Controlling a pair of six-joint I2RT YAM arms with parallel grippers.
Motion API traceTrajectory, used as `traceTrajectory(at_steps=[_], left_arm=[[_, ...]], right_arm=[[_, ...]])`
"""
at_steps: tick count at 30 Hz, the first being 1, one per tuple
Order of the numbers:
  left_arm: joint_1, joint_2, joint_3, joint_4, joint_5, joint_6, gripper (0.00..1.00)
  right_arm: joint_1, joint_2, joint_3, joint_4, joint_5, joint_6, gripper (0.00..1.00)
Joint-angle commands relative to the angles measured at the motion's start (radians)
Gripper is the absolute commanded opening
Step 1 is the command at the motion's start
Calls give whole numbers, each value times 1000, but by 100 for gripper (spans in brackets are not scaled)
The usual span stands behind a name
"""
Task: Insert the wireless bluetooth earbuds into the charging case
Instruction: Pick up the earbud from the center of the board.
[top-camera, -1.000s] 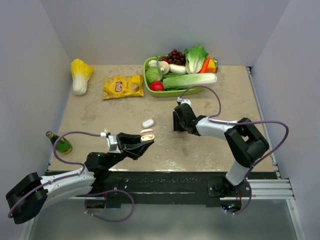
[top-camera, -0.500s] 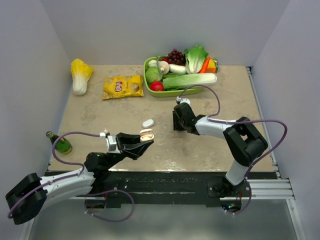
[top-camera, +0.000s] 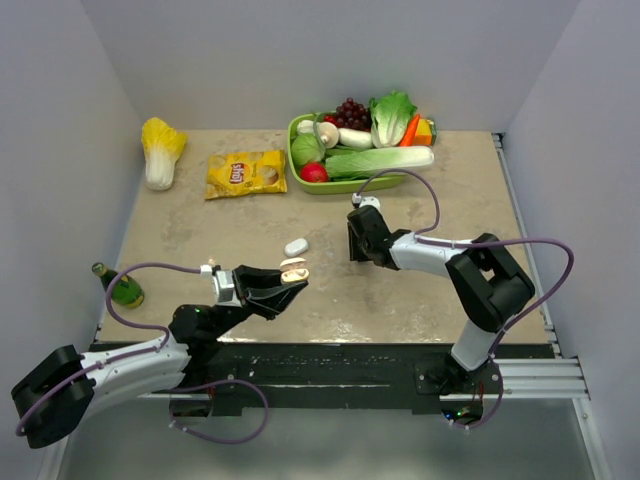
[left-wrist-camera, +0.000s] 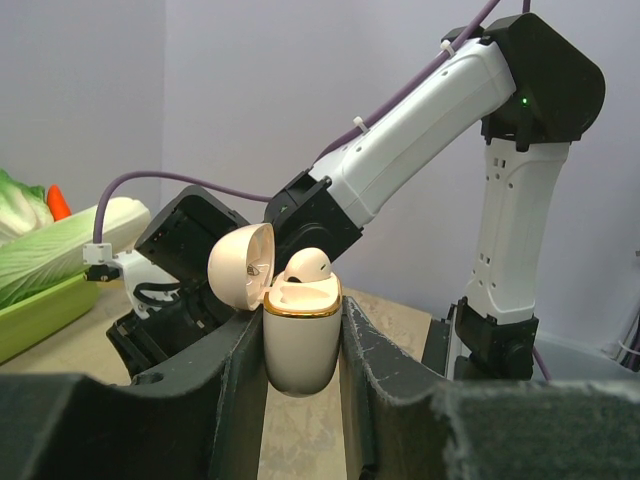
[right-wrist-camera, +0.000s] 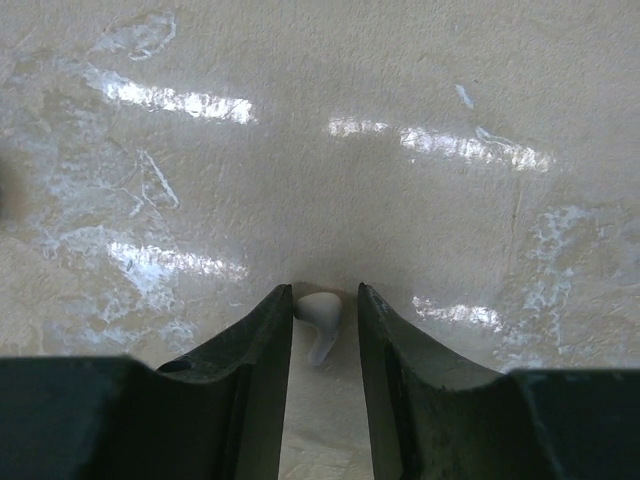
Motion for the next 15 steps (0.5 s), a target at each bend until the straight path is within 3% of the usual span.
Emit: traceTrajectory(at_steps=[1, 9, 15], left_arm=[[2, 2, -15, 479, -5, -15, 0], [2, 0, -12, 481, -4, -20, 0], [2, -1, -9, 472, -5, -18, 0]], right_arm=[[-2, 51, -8, -65, -14, -2, 32], [-4, 9, -24, -56, -47, 23, 17], [-2, -118, -9, -71, -36, 26, 3]])
